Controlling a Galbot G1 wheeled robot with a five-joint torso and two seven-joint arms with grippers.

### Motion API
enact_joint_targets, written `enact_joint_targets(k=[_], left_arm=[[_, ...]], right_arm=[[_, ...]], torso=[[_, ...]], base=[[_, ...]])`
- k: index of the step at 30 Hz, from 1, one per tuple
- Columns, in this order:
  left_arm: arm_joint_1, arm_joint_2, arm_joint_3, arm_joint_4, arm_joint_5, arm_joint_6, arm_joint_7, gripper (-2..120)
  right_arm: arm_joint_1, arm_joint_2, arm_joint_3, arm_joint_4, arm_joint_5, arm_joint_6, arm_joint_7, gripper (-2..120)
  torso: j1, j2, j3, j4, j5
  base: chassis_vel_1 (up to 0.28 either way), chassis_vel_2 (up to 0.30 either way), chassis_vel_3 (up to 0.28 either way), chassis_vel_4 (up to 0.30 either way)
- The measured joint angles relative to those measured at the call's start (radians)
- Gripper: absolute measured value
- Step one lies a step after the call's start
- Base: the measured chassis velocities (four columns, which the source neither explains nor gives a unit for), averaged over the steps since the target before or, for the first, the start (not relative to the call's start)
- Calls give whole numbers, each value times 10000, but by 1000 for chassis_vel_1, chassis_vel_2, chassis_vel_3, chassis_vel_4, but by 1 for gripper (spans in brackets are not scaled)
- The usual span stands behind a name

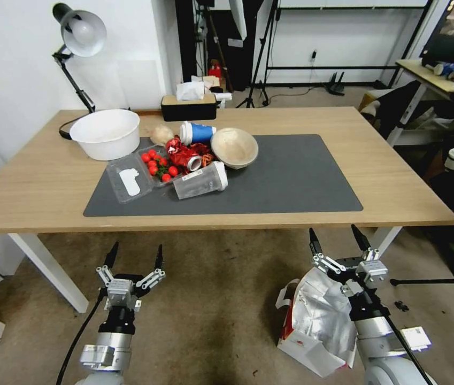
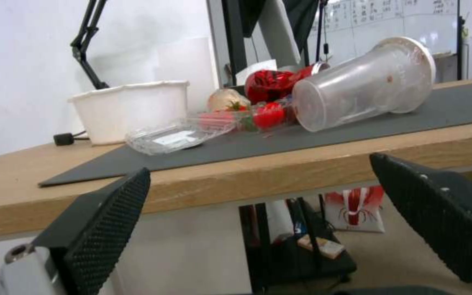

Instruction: Pick up the food delivery bag from the floor and place it on the table.

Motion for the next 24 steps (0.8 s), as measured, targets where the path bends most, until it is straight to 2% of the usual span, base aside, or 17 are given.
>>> enact_joint_targets(k=[20, 23, 24], left_arm=[[-6, 0, 0, 0, -1, 9, 0, 100], [-104, 39, -32, -80, -98, 260, 13, 100], [-264, 110, -101, -233, -247, 603, 34, 100]], right_arm=[[0, 5, 6, 6, -5, -21, 3, 100], [6, 105, 105, 99, -198, -276, 65, 100], [23, 253, 258, 237, -477, -647, 159, 100]], torso=[[0, 0, 0, 1, 0], [0, 0, 0, 4, -2], [-1, 0, 0, 2, 0]], base=[[0, 0, 0, 0], [0, 0, 0, 0], [0, 0, 0, 0]])
